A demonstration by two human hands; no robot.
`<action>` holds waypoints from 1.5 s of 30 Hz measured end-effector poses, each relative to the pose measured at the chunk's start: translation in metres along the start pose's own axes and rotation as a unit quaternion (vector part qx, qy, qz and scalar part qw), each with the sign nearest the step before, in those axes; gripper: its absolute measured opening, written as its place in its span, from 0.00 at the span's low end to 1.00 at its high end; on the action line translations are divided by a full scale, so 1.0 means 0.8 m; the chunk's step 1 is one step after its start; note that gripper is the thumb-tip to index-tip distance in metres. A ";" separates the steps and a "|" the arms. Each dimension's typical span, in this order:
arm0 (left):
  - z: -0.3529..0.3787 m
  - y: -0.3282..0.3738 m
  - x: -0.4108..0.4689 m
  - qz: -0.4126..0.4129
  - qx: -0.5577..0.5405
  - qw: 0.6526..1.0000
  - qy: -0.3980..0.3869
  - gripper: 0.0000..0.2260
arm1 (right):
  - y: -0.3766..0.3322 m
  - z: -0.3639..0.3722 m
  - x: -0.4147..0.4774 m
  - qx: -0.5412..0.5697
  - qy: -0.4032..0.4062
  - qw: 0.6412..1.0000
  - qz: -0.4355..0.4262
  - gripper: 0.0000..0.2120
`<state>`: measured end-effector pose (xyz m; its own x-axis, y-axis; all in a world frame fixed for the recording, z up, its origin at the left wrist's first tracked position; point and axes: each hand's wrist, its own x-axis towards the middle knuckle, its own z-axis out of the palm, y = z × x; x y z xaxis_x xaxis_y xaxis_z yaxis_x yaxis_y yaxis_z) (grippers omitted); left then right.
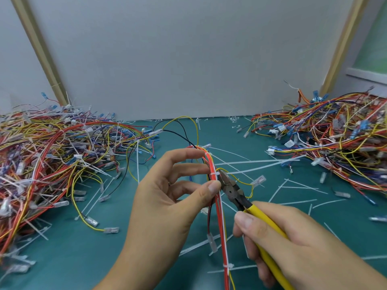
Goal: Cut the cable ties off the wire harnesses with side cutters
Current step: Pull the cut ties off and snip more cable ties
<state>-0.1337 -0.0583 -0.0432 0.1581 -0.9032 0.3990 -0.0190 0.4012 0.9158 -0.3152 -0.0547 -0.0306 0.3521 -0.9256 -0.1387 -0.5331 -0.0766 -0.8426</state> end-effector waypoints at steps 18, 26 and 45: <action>0.004 -0.002 -0.001 -0.010 -0.031 0.999 0.010 0.17 | 0.002 0.009 0.000 0.056 0.000 0.998 -0.009 0.34; 0.005 -0.002 -0.002 -0.010 -0.037 0.999 0.010 0.17 | 0.003 0.010 0.000 0.041 0.014 0.999 -0.016 0.35; 0.008 -0.003 -0.003 0.026 0.037 0.999 0.020 0.16 | -0.012 0.005 -0.007 0.260 -0.113 0.953 0.109 0.22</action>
<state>-0.1406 -0.0578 -0.0464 0.1943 -0.8742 0.4450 -0.1015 0.4333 0.8955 -0.3091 -0.0474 -0.0236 0.4641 -0.7911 -0.3985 -0.1804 0.3561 -0.9169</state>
